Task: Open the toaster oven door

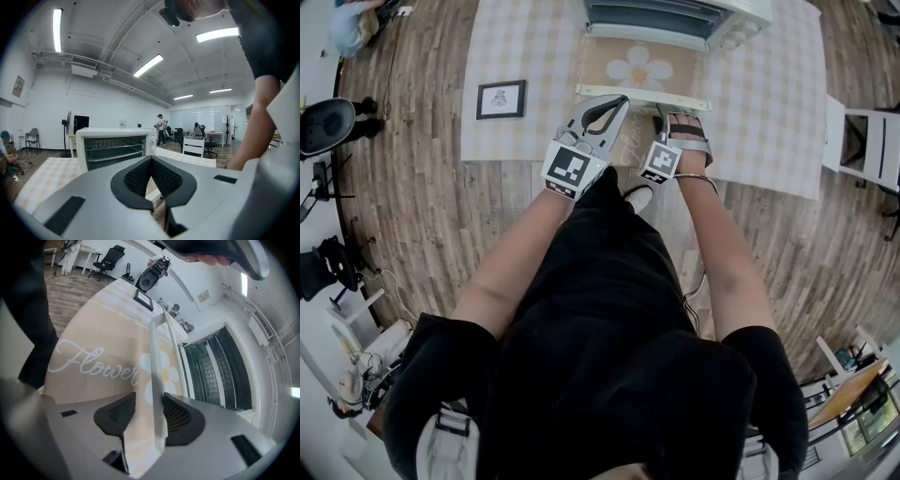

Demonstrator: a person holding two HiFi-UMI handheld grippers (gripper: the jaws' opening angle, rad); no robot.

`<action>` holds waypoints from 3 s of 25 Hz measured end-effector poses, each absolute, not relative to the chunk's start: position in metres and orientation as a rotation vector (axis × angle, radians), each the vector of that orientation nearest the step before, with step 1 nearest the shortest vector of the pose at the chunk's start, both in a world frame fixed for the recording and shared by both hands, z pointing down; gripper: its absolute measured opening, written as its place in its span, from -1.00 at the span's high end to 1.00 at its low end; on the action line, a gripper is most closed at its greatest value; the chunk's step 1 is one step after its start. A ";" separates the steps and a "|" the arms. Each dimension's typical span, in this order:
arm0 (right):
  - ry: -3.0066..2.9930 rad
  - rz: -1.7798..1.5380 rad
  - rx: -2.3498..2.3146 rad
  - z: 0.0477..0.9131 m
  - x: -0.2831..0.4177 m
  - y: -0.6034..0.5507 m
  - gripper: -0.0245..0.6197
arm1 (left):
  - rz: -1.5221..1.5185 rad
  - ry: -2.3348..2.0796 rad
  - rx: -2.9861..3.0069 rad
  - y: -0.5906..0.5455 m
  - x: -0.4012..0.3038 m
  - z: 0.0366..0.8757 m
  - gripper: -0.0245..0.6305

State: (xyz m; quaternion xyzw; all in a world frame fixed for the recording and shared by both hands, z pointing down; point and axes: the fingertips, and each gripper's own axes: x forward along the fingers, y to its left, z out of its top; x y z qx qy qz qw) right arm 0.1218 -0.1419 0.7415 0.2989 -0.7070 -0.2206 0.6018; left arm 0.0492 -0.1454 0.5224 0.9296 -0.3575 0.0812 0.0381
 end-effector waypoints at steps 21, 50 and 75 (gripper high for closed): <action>-1.646 -0.493 0.685 0.740 0.123 -0.140 0.34 | 0.262 -1.127 2.855 -0.134 0.042 0.514 0.87; -2.235 -0.105 1.124 0.525 0.132 -0.142 0.72 | 0.279 -1.166 2.883 -0.142 0.037 0.457 0.87; -2.814 -0.021 1.219 0.347 0.135 -0.087 0.87 | 0.096 -1.004 2.949 -0.096 0.059 0.348 0.87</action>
